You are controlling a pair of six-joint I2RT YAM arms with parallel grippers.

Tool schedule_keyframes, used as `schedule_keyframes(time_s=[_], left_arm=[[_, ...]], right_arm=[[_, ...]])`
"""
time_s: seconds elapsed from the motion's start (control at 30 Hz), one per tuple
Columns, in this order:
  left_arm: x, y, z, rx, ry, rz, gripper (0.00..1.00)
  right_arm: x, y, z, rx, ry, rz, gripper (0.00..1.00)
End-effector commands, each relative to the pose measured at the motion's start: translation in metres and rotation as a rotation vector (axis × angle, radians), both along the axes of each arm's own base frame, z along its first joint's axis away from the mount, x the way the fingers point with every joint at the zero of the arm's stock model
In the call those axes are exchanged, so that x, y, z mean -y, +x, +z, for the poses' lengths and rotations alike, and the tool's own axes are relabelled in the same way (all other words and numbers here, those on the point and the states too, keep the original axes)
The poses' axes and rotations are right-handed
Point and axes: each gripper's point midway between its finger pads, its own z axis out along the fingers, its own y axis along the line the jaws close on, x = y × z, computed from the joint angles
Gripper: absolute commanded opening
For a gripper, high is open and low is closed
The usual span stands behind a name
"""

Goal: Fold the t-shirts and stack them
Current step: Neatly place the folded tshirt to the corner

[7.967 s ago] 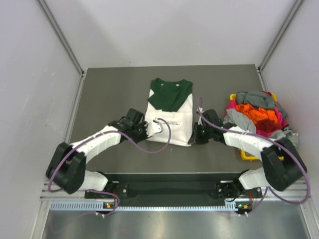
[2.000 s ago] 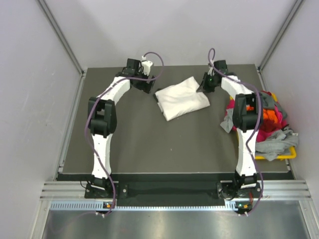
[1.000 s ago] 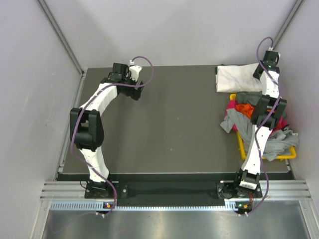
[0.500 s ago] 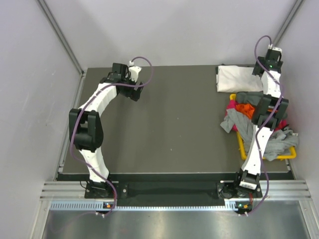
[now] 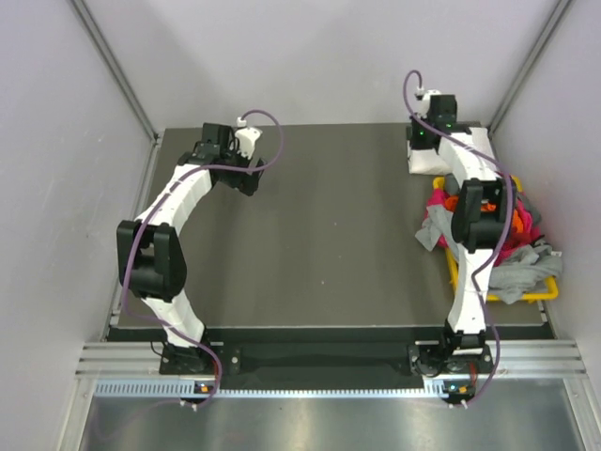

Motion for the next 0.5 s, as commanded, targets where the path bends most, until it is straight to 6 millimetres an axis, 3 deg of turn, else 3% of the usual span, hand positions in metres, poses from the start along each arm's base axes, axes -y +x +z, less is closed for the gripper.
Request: schedule_keyframes(time_s=[0.0,0.07,0.13,0.27,0.47], left_arm=[[-0.005,-0.003,0.013,0.042,-0.011,-0.006,0.99],[-0.005,-0.005,0.009,0.034,-0.014,-0.007,0.99],[-0.005,-0.006,0.009,0.035,-0.015,-0.008,0.99],[-0.005,-0.008,0.005,0.025,-0.018,-0.007,0.99],[-0.007,-0.005,0.008,0.036,-0.025,-0.002,0.99]], right_arm=[[-0.028,0.001,-0.027,-0.047,0.104,0.079,0.11],[-0.041,0.001,-0.039,-0.080,0.160,0.091,0.08],[-0.040,0.003,-0.047,-0.096,0.162,0.060,0.08],[-0.014,0.007,-0.071,-0.145,0.148,-0.084,0.03],[0.021,-0.007,-0.091,-0.212,0.030,-0.236,0.01]])
